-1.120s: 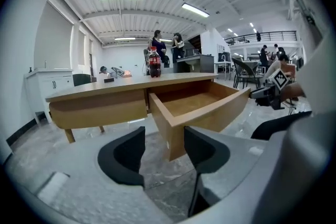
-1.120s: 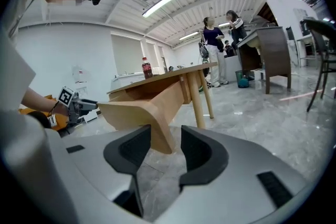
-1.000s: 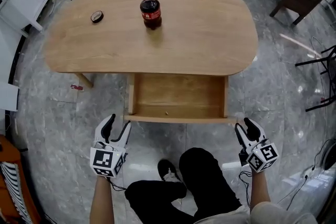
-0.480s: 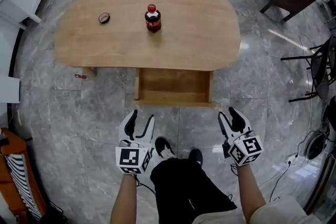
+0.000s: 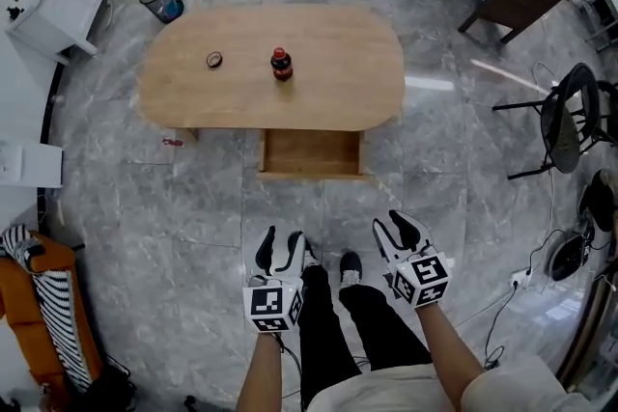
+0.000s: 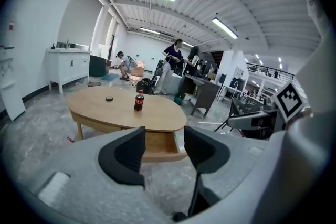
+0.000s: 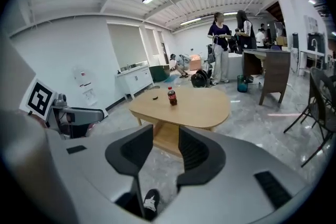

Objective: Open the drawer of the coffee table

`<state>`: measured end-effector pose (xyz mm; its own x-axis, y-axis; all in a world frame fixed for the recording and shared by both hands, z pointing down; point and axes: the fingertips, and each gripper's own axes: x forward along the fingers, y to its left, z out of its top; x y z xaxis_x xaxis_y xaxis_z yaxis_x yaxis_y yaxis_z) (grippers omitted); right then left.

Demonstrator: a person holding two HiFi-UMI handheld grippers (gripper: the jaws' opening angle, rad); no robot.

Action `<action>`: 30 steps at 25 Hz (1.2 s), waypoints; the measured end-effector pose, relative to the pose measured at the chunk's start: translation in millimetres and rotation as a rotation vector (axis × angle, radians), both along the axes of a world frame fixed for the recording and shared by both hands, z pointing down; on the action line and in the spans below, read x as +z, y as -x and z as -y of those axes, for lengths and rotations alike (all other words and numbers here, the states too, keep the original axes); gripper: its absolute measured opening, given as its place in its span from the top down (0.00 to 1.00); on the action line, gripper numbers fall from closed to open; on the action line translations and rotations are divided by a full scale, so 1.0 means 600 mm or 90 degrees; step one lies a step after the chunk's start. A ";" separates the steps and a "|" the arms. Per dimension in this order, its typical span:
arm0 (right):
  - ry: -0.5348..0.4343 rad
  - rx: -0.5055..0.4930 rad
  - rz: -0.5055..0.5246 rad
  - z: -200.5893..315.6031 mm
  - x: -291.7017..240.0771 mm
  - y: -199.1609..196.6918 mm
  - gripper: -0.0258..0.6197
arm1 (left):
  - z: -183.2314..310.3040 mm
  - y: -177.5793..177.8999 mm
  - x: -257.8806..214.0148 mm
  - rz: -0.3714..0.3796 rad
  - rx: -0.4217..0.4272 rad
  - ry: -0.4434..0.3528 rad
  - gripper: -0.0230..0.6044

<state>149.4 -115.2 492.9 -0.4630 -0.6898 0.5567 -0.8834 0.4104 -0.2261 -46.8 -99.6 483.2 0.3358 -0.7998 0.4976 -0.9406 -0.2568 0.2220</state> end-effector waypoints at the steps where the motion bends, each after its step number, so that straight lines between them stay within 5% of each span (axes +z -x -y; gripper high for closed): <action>1: -0.002 -0.013 -0.002 -0.011 -0.020 0.003 0.72 | -0.014 -0.008 -0.017 0.002 0.000 0.001 0.59; 8: -0.003 -0.048 0.008 -0.076 -0.132 -0.016 0.78 | -0.112 -0.058 -0.142 0.003 -0.016 0.006 0.59; 15: -0.001 -0.031 0.021 -0.120 -0.191 -0.015 0.80 | -0.166 -0.083 -0.181 0.002 -0.029 0.034 0.60; 24: -0.012 0.076 0.046 -0.205 -0.244 -0.014 0.86 | -0.224 -0.096 -0.232 -0.016 0.033 0.006 0.83; 30: -0.032 0.068 0.074 -0.280 -0.273 0.044 0.92 | -0.300 -0.061 -0.231 -0.014 0.056 0.010 0.92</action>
<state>122.9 52.9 328.9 -0.4440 -0.7645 0.4673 -0.8921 0.3283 -0.3105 -10.4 80.5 344.6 0.4153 -0.7594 0.5009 -0.9095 -0.3343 0.2472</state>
